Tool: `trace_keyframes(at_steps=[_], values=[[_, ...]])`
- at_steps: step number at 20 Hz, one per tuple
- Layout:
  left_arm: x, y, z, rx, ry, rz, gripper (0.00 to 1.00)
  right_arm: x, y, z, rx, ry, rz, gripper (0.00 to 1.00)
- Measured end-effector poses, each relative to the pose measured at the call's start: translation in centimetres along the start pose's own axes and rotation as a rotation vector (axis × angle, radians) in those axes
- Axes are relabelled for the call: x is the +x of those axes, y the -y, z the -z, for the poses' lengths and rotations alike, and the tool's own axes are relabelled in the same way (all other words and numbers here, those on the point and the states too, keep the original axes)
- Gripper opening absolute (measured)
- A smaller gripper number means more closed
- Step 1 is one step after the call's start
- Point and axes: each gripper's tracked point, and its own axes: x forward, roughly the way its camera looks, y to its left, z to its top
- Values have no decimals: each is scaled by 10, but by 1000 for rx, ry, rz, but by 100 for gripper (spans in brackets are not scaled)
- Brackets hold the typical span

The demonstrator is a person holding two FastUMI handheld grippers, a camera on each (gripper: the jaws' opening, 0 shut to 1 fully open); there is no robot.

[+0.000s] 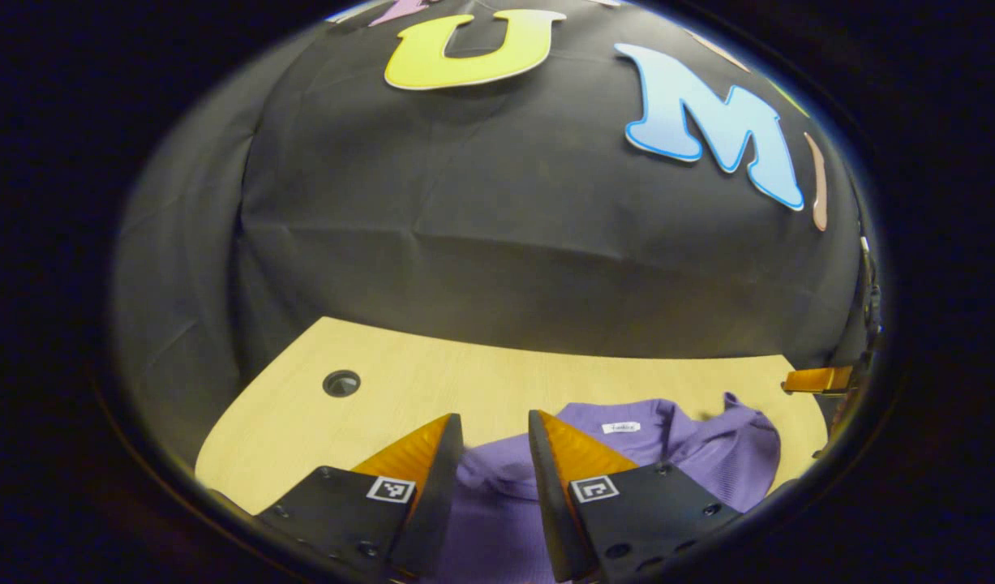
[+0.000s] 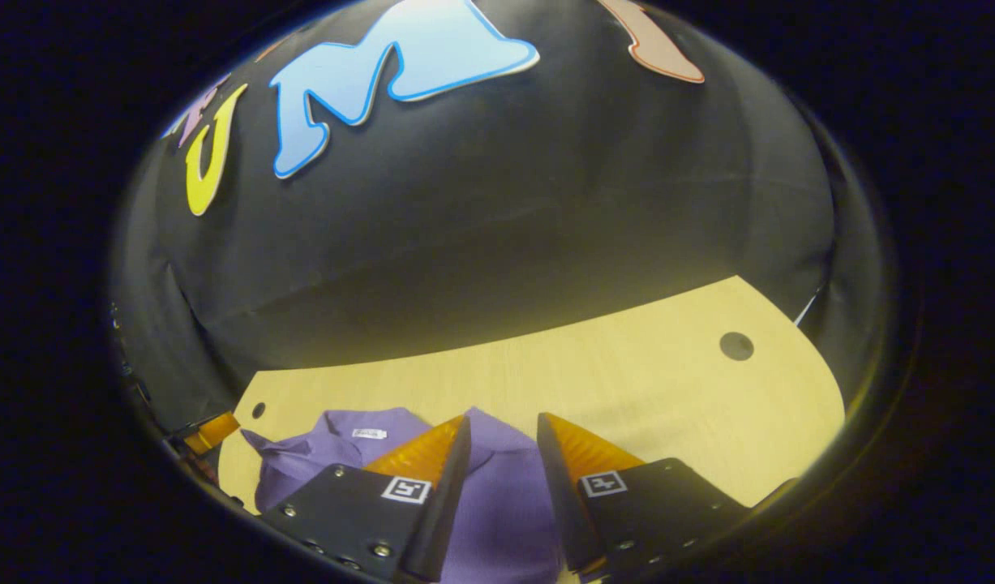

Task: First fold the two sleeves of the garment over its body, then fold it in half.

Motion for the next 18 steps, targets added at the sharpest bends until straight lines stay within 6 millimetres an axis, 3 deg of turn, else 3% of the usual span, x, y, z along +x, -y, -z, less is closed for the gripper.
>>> trace_keyframes(at_steps=[1, 5, 8, 13, 14, 15, 18], values=[[-4, 3, -5, 1, 10, 15, 51, -7, 0, -3, -13, 8, 10, 53], [-27, 12, -30, -19, 69, 50, 78, -46, -14, -13, -50, 64, 32, 54], [-52, 13, -51, -22, 117, 78, 86, -84, -31, -24, -80, 126, 43, 54], [-115, 14, -78, -4, 202, 136, 89, -156, -68, -25, -141, 236, 54, 53], [-129, 13, -82, -1, 214, 147, 89, -170, -75, -23, -153, 253, 58, 53], [-142, 14, -84, 4, 222, 162, 86, -183, -80, -18, -166, 266, 69, 46], [-180, 12, -88, 30, 263, 180, 87, -217, -93, -7, -216, 300, 79, 47]])
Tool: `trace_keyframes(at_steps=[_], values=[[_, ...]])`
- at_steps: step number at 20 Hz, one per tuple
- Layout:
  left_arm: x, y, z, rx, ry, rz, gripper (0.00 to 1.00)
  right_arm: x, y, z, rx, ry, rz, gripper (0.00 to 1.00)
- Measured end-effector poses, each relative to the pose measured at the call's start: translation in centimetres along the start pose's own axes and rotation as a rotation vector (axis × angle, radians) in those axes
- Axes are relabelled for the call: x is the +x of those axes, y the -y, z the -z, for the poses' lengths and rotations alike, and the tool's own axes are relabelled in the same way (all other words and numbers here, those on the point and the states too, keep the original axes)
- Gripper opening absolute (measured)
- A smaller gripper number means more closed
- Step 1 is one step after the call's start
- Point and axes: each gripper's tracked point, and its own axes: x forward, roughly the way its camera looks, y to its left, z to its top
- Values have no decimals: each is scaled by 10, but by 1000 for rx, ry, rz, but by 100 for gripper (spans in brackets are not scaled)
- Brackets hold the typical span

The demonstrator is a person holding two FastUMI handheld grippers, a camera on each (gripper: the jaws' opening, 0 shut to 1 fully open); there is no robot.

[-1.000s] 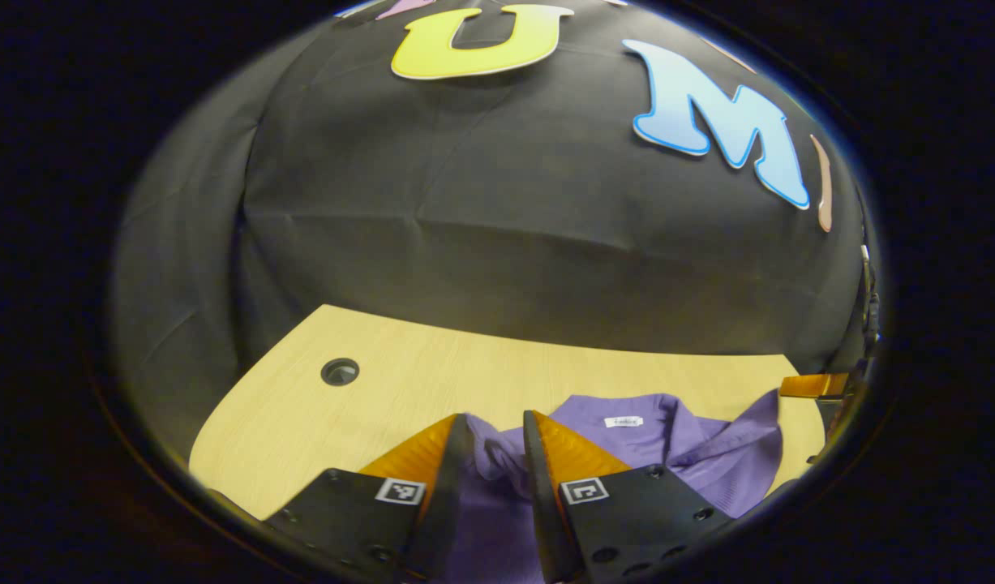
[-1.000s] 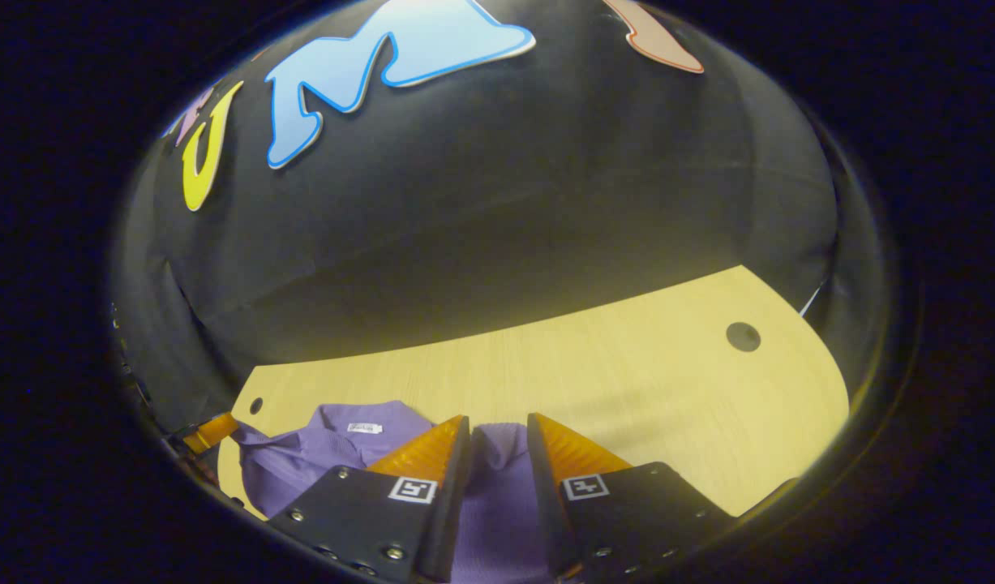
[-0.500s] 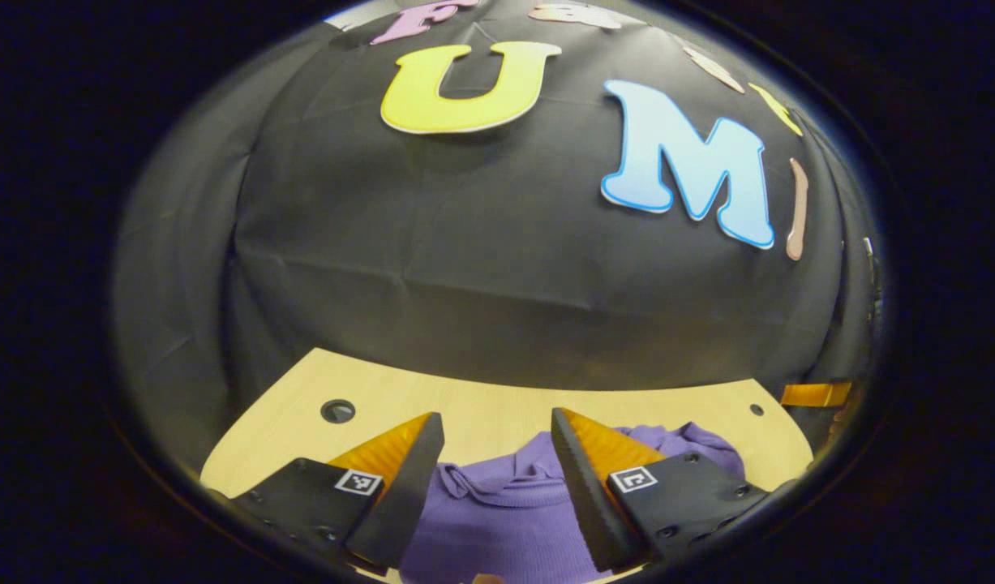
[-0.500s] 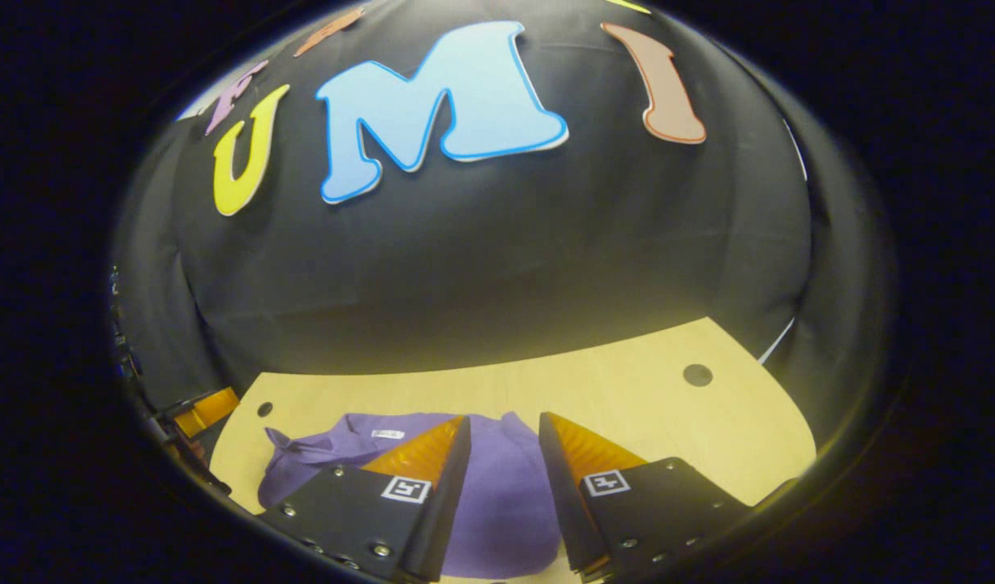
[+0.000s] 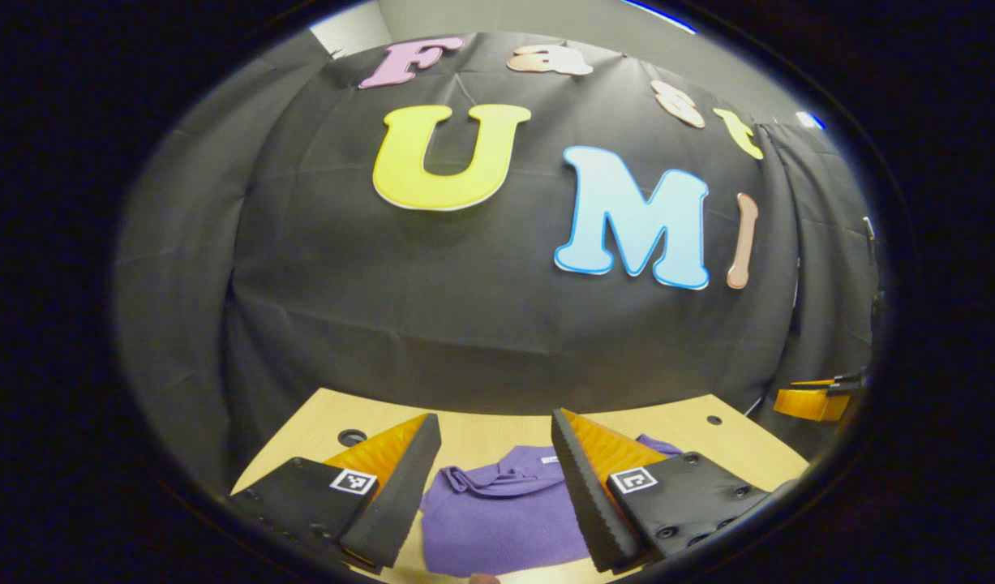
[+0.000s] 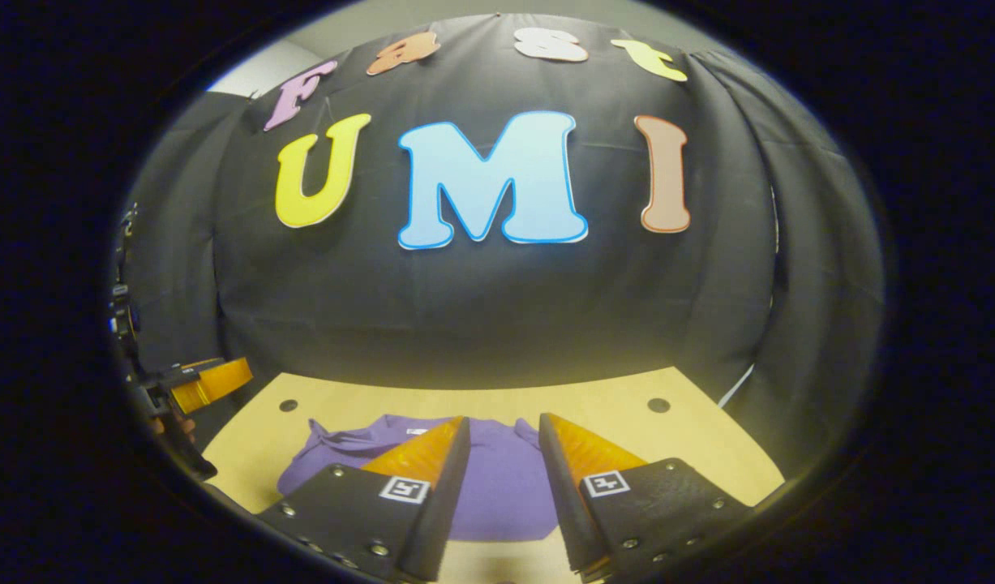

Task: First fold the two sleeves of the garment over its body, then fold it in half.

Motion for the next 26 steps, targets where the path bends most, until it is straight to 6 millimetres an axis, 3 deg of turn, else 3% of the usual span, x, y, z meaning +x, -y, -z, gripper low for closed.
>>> trace_keyframes(at_steps=[2, 7, 9, 11, 13, 14, 20, 26], values=[[-20, 3, -7, 21, 15, 5, 86, -20, -9, 2, -13, 9, -11, 73], [-60, 19, -19, 62, 49, 6, 87, -55, -22, -7, -58, 67, -26, 73], [-70, 33, -24, 81, 73, 13, 94, -68, -19, -12, -92, 95, -21, 72], [-82, 47, -26, 108, 95, 17, 94, -84, -14, -17, -133, 121, -22, 72], [-94, 68, -28, 118, 105, 25, 94, -97, -7, -17, -164, 132, -30, 92], [-101, 76, -26, 116, 108, 25, 94, -104, -2, -20, -175, 146, -28, 96], [-125, 102, -19, 104, 110, -1, 94, -123, 18, -21, -182, 180, -41, 96], [-134, 113, -13, 118, 106, -15, 95, -125, 28, -15, -118, 170, -54, 96]])
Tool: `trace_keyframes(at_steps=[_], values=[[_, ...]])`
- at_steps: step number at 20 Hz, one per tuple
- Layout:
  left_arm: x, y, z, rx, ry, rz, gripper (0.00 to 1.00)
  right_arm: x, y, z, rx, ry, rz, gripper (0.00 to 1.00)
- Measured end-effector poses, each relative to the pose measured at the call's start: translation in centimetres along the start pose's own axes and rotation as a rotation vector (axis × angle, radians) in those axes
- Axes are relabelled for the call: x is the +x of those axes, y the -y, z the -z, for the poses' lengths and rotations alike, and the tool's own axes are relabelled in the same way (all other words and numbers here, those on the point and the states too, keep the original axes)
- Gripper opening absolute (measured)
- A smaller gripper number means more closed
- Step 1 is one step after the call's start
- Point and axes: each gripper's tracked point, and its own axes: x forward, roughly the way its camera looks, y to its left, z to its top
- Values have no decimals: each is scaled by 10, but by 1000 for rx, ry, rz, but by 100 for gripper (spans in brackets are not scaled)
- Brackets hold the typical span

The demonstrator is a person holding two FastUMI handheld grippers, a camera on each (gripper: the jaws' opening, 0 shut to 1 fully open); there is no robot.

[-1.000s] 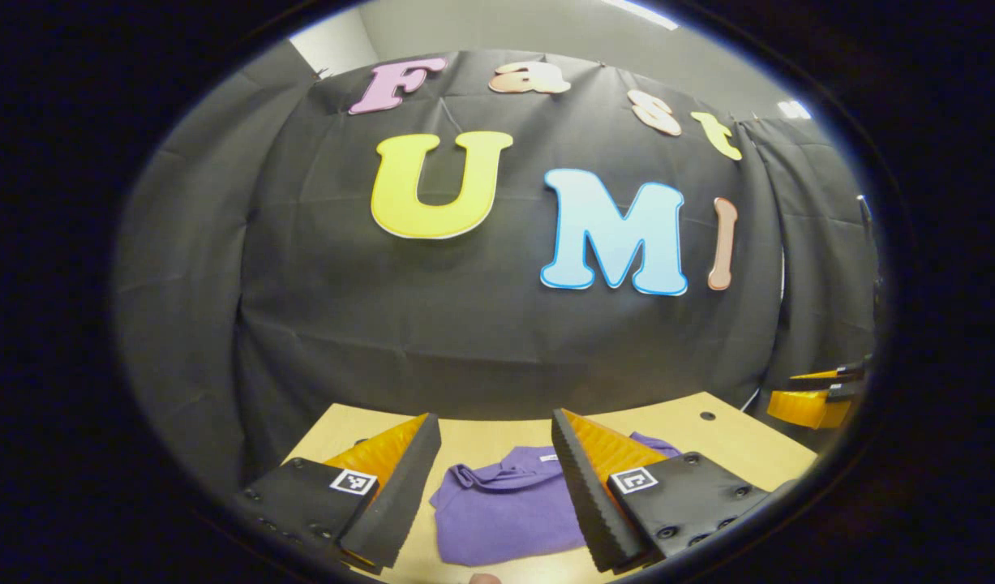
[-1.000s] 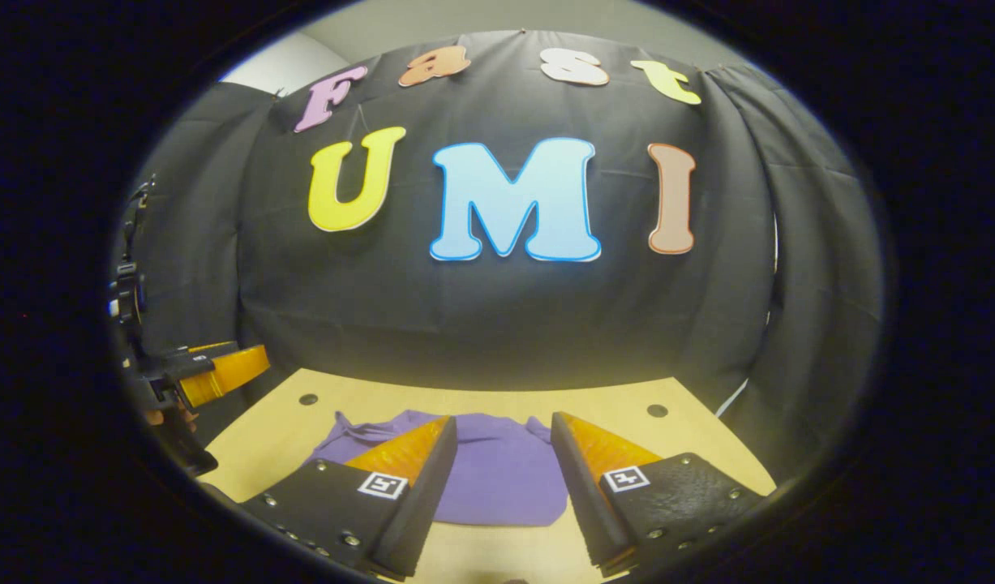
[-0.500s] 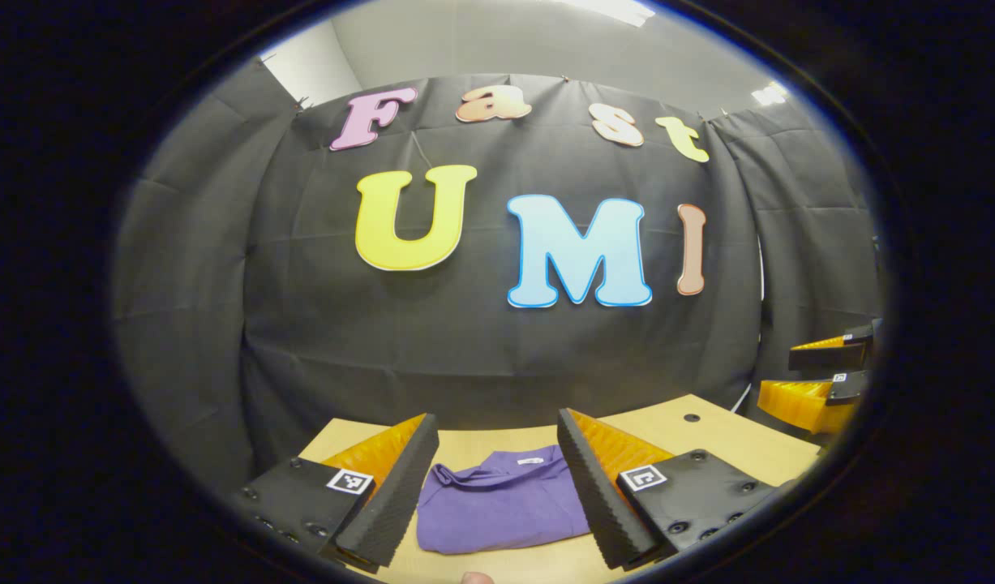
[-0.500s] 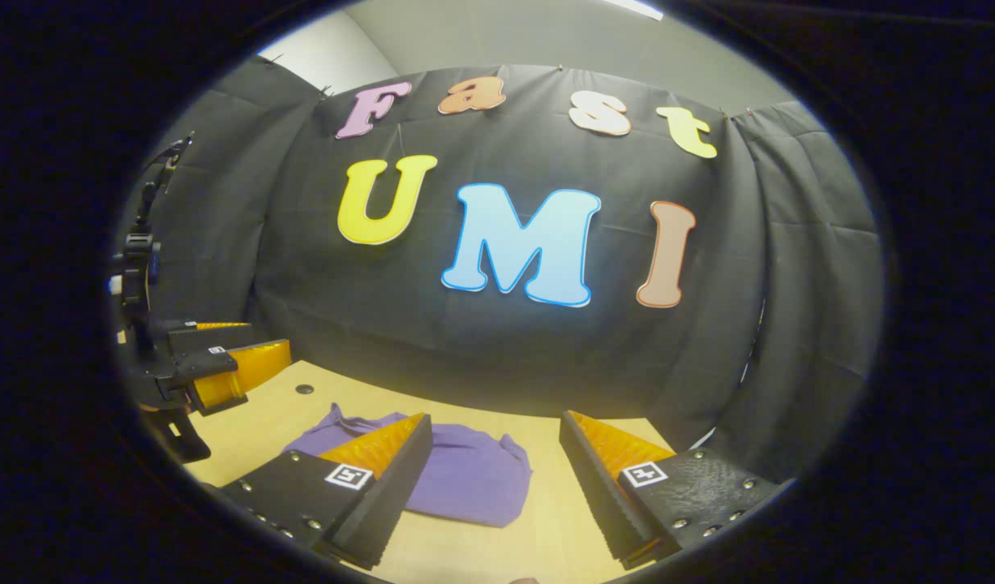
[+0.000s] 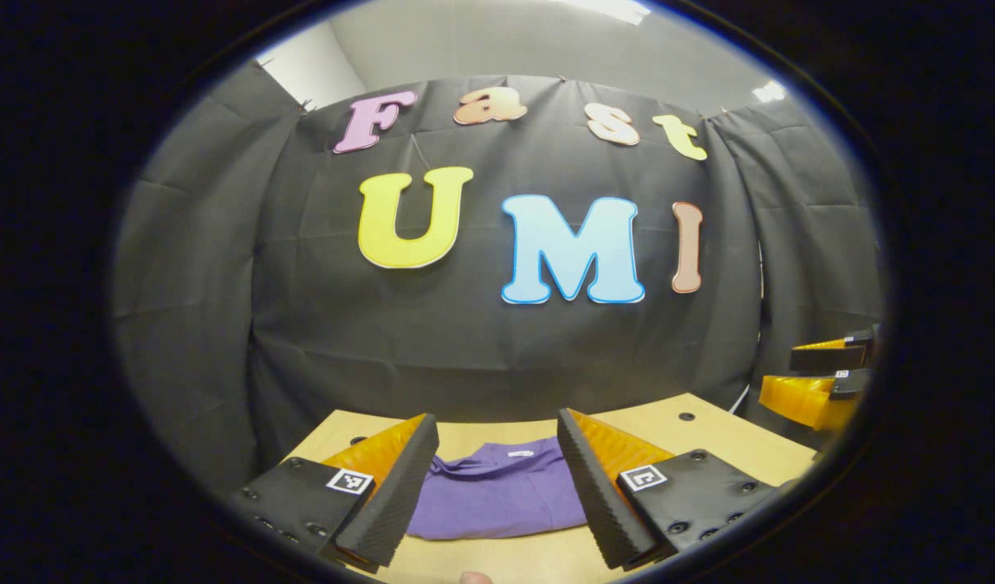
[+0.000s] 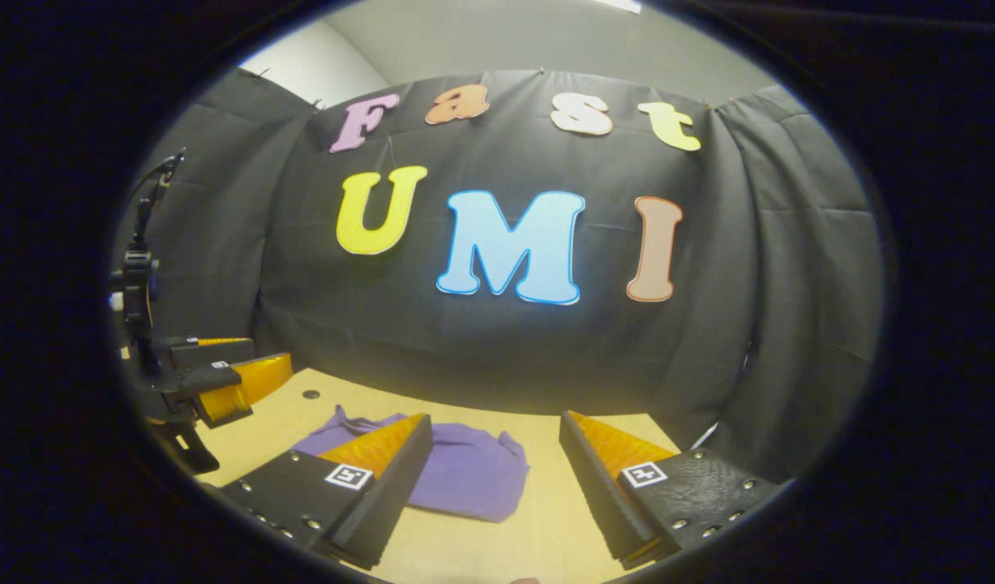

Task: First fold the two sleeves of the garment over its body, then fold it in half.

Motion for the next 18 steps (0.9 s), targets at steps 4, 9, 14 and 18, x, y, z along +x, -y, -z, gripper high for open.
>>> trace_keyframes(at_steps=[4, 9, 14, 18], values=[[-3, 3, -5, 18, 12, -2, 95, 5, 6, 0, 39, -3, 8, 96], [-3, 1, -7, 23, 21, -1, 95, 8, 6, 0, 61, 2, 15, 96], [-5, -6, -10, 32, 36, 0, 95, 7, 0, 3, 55, -1, 25, 96], [-3, -11, -19, 54, 71, 10, 94, 2, -3, 4, 65, -8, 41, 96]])
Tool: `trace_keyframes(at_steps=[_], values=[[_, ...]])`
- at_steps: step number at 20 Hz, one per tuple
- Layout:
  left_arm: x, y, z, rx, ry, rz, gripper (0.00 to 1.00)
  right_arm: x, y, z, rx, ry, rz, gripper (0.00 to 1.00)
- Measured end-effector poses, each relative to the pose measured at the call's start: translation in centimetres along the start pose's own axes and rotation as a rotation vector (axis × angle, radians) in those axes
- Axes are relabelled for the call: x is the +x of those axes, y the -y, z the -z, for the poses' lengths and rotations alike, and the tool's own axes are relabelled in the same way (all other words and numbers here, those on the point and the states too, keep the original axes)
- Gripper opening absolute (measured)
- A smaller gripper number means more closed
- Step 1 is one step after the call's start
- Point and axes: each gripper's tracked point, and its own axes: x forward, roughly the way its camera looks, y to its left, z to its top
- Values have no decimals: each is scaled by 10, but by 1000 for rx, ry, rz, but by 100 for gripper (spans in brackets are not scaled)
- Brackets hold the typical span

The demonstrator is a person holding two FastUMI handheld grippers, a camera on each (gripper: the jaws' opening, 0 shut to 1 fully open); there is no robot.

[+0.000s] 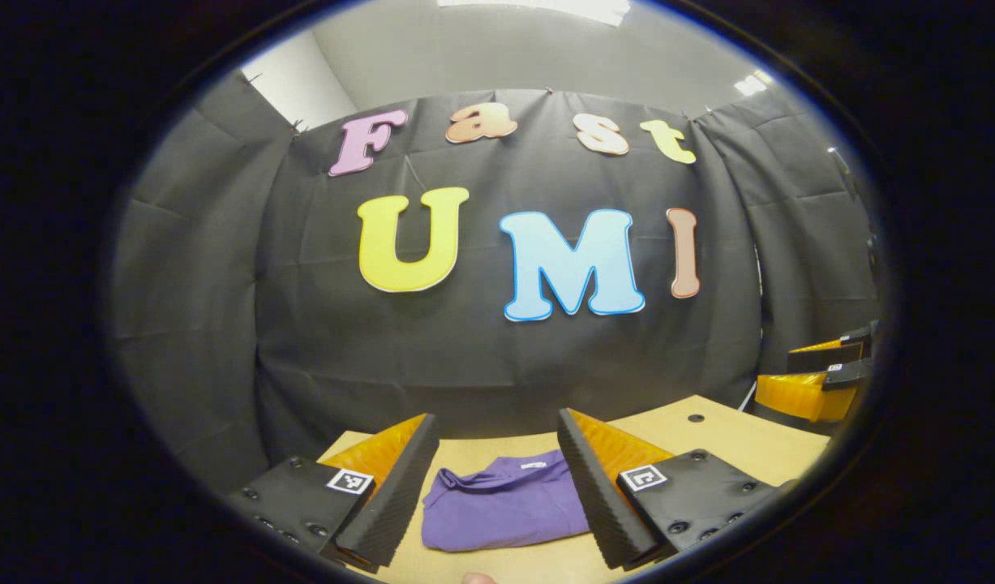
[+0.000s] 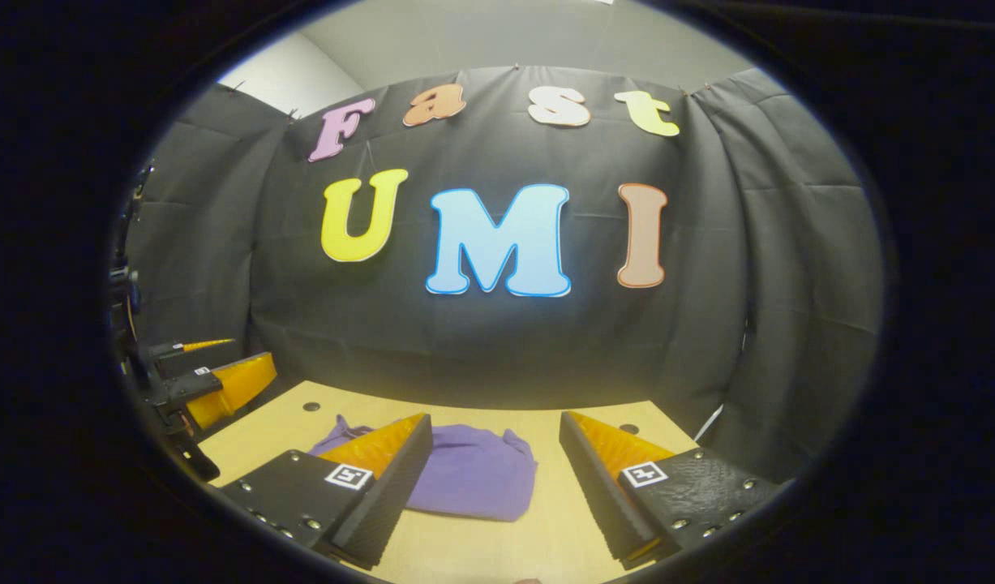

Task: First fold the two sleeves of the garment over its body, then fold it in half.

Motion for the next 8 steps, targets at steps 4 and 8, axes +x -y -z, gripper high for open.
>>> trace_keyframes(at_steps=[4, 8], values=[[-3, -2, -3, -20, 27, 21, 94, -7, 5, 0, -27, -1, 42, 96], [-4, 6, -6, -43, 41, 46, 94, -13, 12, -5, -35, 20, 76, 96]])
